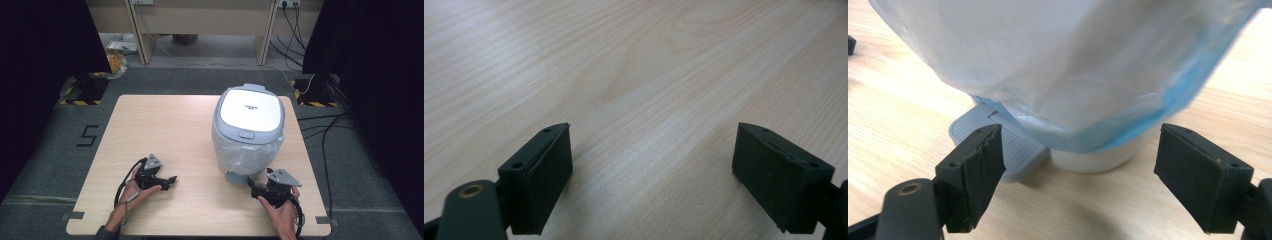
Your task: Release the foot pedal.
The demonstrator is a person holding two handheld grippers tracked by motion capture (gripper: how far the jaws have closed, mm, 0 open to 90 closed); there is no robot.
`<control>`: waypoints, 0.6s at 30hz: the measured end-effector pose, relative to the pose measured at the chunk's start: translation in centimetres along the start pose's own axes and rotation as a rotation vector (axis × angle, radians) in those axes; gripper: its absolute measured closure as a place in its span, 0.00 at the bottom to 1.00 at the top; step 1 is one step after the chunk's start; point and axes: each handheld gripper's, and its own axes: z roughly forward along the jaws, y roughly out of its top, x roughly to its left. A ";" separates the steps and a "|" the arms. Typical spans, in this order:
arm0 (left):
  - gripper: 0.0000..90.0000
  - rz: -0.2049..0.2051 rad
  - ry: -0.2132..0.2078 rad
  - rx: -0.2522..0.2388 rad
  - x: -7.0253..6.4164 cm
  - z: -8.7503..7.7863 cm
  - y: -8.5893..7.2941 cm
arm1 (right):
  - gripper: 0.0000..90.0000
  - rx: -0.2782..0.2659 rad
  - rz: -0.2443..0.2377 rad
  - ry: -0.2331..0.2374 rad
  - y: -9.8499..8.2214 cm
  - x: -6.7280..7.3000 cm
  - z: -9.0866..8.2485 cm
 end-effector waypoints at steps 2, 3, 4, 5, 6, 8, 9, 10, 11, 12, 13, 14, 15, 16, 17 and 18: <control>0.17 0.000 0.000 0.000 0.0 0.0 0.0 | 0.21 -0.008 0.001 -0.004 -0.2 -0.4 -0.5; 0.17 0.000 0.000 0.000 0.0 0.0 0.0 | 0.21 -0.009 0.008 -0.010 -0.4 -0.7 -0.9; 0.17 0.000 0.000 0.000 0.0 0.0 0.0 | 0.21 -0.012 0.010 -0.012 -0.5 -0.9 -1.1; 0.17 0.000 0.000 0.000 0.0 0.0 0.0 | 0.21 -0.012 0.016 -0.016 -0.6 -1.2 -1.4; 0.17 0.000 0.000 0.000 0.0 0.0 0.0 | 0.21 -0.014 0.023 -0.020 -0.8 -1.5 -1.7; 0.17 0.001 -0.001 0.000 0.0 0.0 0.0 | 0.21 -0.015 0.031 -0.026 -1.1 -2.1 -2.1; 0.17 0.001 -0.001 0.000 0.0 0.0 0.0 | 0.21 -0.013 0.037 -0.028 -1.3 -2.4 -2.4; 0.17 0.001 -0.001 0.000 0.0 0.0 0.0 | 0.21 -0.013 0.045 -0.031 -1.6 -2.6 -2.6; 0.17 0.001 -0.001 0.000 0.0 0.0 0.0 | 0.20 -0.010 0.050 -0.032 -1.8 -2.8 -2.8; 0.17 0.001 -0.001 0.000 0.0 0.0 0.0 | 0.20 -0.010 0.051 -0.032 -2.0 -3.0 -2.9; 0.17 0.001 -0.001 0.000 0.0 0.0 0.0 | 0.20 -0.006 0.061 -0.037 -2.4 -3.2 -3.2; 0.17 0.001 -0.001 0.000 0.0 0.0 0.0 | 0.19 -0.009 0.061 -0.039 -2.6 -3.3 -3.3; 0.17 0.002 -0.001 0.000 0.0 0.0 0.0 | 0.18 -0.009 0.066 -0.042 -2.8 -3.4 -3.4; 0.17 0.002 -0.001 0.000 0.0 0.0 0.0 | 0.17 -0.007 0.071 -0.041 -3.1 -3.5 -3.5; 0.17 0.002 -0.001 0.000 0.0 0.0 0.0 | 0.17 -0.005 0.074 -0.042 -3.4 -3.6 -3.8; 0.17 0.001 -0.001 0.000 0.0 0.0 0.0 | 0.17 -0.006 0.075 -0.042 -3.6 -3.6 -3.9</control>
